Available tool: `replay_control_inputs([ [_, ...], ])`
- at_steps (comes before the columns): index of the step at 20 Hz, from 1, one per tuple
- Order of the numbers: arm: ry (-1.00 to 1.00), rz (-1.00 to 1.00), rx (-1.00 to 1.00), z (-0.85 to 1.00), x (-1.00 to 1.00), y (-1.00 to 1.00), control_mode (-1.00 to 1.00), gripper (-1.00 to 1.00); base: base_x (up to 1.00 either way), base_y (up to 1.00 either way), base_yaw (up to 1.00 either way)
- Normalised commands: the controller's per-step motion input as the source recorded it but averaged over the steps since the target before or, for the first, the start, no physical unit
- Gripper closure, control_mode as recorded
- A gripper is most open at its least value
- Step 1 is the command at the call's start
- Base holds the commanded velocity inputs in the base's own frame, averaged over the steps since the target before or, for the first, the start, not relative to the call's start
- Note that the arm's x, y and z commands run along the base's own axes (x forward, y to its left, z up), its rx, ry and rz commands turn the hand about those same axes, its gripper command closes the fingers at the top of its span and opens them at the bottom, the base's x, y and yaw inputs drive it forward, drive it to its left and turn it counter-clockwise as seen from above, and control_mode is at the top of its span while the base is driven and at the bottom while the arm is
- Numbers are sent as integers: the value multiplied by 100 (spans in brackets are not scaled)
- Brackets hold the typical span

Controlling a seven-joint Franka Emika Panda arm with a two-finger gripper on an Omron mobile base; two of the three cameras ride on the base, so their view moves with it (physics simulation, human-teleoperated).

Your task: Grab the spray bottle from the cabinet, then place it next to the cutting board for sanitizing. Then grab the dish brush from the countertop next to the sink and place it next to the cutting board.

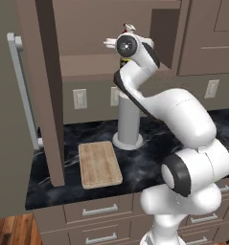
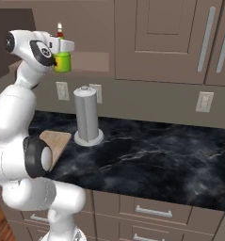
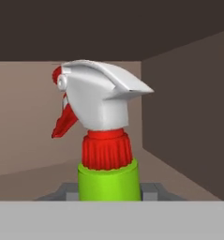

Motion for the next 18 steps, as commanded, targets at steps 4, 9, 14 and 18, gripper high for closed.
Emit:
replay_control_inputs([
  [4, 0, 0, 3, 0, -100, -7, -100, 100, 0, 0, 0],
  [9, 3, 3, 0, -2, -100, -8, -100, 100, 0, 0, 0],
  [14, 4, 25, -5, -62, -100, -1, -100, 100, 0, 0, 0],
  [18, 0, 38, -4, -99, -100, -7, -100, 100, 0, 0, 0],
])
